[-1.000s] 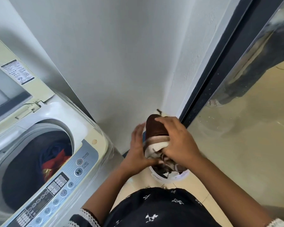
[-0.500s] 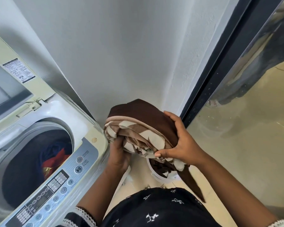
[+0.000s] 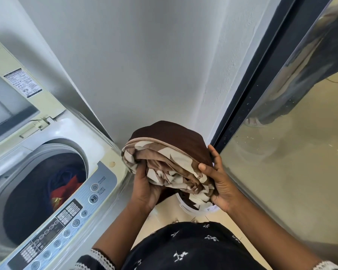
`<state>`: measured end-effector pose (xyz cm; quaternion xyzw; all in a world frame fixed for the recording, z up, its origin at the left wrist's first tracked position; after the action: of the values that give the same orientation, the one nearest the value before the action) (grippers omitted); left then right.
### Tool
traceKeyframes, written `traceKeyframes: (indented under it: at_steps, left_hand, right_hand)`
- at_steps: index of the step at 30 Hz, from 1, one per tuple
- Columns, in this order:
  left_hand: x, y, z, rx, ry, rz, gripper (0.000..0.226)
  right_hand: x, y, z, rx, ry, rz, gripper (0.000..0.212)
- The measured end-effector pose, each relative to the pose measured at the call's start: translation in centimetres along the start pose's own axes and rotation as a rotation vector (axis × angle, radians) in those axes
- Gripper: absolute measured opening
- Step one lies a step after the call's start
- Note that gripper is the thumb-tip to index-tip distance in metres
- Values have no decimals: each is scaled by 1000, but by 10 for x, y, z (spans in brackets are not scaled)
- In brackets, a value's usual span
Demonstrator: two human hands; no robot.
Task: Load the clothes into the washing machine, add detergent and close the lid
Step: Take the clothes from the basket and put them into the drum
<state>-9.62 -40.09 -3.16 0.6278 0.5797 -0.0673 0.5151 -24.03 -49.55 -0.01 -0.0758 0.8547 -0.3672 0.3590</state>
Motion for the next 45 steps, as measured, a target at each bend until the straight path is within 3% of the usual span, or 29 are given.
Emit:
traceKeyframes:
  at_steps: [3, 7, 9, 11, 13, 17, 20, 25, 27, 30, 38, 43, 45]
  left_hand:
    - [-4, -3, -3, 19, -46, 88, 62]
    - [-5, -18, -11, 158, -103, 365, 61]
    - [6, -29, -13, 247, -108, 517, 72]
    - [17, -42, -15, 317, -114, 597, 97]
    - [24, -60, -19, 417, -150, 607, 114]
    - [21, -91, -33, 575, -222, 539, 115]
    - [13, -89, -31, 489, -177, 360, 109]
    - [-11, -28, -20, 90, -123, 156, 106]
    - [-18, -5, -20, 7, -100, 147, 104]
    - [-20, 4, -30, -16, -85, 202, 94]
    - [18, -19, -89, 21, 2, 181, 86]
    - [39, -22, -131, -40, 29, 387, 49]
    - [52, -22, -146, -77, 83, 427, 54]
  right_hand:
    - [-8, 1, 2, -2, -30, 141, 111]
    - [-15, -8, 2, 45, -31, 146, 79]
    - [-15, -19, -1, 101, 6, 116, 77]
    - [-16, -27, -3, 148, 32, 107, 76]
    - [-16, -29, -3, 174, 71, 119, 77]
    - [-13, -30, -2, 189, 143, 163, 73]
    - [-2, -28, -3, 146, 171, 195, 71]
    - [21, -21, -17, 14, 192, 122, 104]
    - [33, -19, -24, -17, 189, 67, 91]
    - [46, -18, -39, 21, 196, 27, 63]
    - [57, -13, -82, -33, 105, -275, 74]
    - [55, 7, -90, -102, 46, -435, 77]
    - [48, 15, -93, -102, 10, -491, 79]
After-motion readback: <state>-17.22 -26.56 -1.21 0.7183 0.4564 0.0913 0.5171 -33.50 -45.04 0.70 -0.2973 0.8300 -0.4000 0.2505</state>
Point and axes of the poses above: each hand's wrist, its own z-axis towards the middle knuckle, its own x-axis out of the back of the hand, y = z × x, the point moved 9 cm from there along z, towards the middle knuckle, and after that the axes turned 3 degrees about -x, right-handed, at the moved point
